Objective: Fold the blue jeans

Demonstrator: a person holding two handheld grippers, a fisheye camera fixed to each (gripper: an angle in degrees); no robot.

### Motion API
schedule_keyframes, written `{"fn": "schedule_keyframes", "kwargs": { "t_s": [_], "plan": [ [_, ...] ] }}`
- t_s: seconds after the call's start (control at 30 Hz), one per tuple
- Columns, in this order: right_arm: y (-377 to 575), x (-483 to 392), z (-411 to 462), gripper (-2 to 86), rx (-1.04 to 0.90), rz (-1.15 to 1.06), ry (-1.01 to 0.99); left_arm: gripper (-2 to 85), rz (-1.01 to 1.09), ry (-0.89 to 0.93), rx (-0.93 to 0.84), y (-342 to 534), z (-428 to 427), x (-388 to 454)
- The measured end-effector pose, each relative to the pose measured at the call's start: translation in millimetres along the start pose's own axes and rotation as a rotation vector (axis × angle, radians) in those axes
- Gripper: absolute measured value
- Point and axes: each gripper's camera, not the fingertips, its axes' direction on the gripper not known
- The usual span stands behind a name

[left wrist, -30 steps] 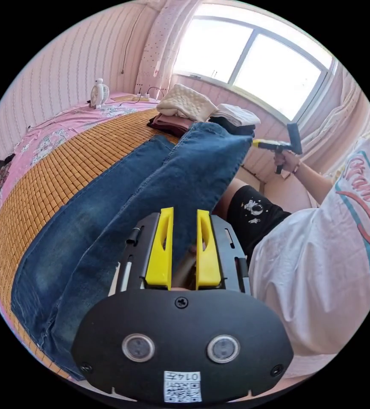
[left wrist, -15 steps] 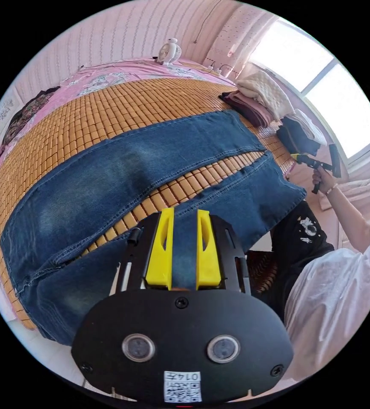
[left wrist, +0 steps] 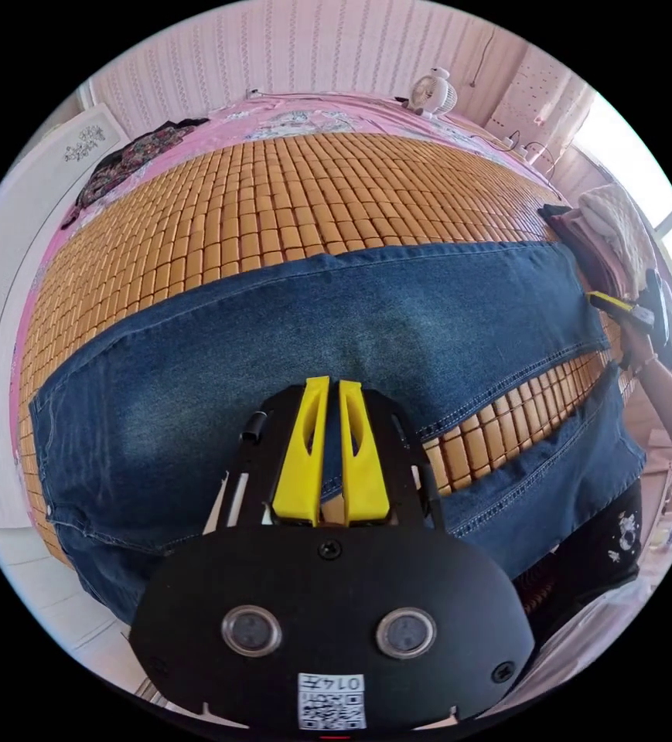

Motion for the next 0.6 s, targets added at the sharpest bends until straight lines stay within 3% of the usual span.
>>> {"fn": "schedule_keyframes", "kwargs": {
  "t_s": [0.13, 0.3, 0.43, 0.6],
  "plan": [
    [-28.0, 11.8, 12.3, -0.3, -0.025, -0.02, -0.005, -0.7, -0.005, -0.008, 0.042, -26.0, 7.3, 1.5],
    [-25.8, 53.1, 0.7, -0.3, -0.015, 0.146, -0.161, 0.0, -0.107, 0.063, 0.037, -38.4, 12.0, -15.2],
    [41.1, 83.5, -39.2, 2.5, 0.139, 0.195, -0.341, 4.5, 0.083, 0.19, 0.072, -11.4, -12.9, 4.0],
    [142.4, 102.1, -46.0, 8.2, 0.052, 0.235, -0.436, 6.0, 0.359, 0.326, 0.087, 49.9, -51.5, 64.2]
  ]
}}
